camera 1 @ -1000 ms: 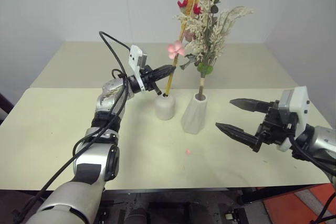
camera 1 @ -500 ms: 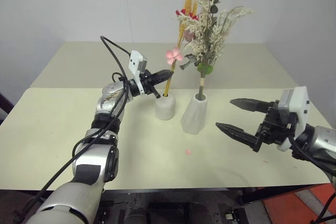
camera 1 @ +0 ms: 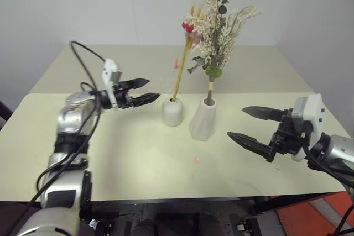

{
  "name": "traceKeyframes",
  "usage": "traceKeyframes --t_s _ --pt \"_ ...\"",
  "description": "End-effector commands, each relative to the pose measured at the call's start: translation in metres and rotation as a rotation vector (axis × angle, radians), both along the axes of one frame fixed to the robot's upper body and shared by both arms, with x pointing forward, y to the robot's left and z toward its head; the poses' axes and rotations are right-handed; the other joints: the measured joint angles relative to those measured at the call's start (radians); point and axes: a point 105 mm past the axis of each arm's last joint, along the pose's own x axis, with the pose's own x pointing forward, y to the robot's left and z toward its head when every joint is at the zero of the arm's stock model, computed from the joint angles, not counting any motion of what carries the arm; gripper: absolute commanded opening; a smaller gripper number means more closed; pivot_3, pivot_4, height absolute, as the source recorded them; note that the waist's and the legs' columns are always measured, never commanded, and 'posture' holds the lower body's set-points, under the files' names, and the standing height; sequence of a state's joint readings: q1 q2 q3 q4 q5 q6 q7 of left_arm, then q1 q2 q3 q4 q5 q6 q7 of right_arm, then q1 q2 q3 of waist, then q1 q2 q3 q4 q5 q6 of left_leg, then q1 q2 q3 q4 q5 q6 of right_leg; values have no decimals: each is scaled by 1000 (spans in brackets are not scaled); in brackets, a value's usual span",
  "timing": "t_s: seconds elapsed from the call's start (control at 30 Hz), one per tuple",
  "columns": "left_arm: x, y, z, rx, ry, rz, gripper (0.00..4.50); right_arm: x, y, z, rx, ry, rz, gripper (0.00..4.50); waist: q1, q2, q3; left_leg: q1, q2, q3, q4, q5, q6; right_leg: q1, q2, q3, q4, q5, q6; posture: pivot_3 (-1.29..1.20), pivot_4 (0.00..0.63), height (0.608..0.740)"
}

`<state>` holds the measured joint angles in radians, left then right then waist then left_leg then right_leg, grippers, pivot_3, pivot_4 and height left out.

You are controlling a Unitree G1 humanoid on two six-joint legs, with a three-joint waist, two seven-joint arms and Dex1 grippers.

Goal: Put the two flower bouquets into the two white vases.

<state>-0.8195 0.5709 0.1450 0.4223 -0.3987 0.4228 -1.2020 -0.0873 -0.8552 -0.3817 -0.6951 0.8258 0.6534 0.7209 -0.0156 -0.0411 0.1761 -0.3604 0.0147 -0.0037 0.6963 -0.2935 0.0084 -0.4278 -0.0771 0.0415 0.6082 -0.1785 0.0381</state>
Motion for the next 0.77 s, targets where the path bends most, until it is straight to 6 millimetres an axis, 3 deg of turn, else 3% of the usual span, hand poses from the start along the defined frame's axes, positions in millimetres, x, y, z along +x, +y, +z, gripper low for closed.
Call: traceKeyframes --t_s 0.03,0.27,0.47,0.77 --pt "-24 7 29 -11 -85 -27 4478 -1 0 5 3 -32 16 4500 3 0 0 0 0 0 0 0 0 0 0 0 0 0 0 0 150 740" --pt "-74 30 32 65 -45 -85 4478 0 -16 -3 -10 22 -23 4500 3 0 0 0 0 0 0 0 0 0 0 0 0 -1 0 0 150 740" --pt "-109 33 27 124 9 -156 4478 -2 -34 -9 -46 65 -57 4500 3 0 0 3 0 1 -1 0 0 1 0 0 1 -5 3 0 150 740" --pt "-117 32 22 115 27 -143 4478 -1 -38 -7 -61 68 -64 4500 3 0 0 4 1 1 -1 0 0 2 0 0 1 -7 5 0 150 740"
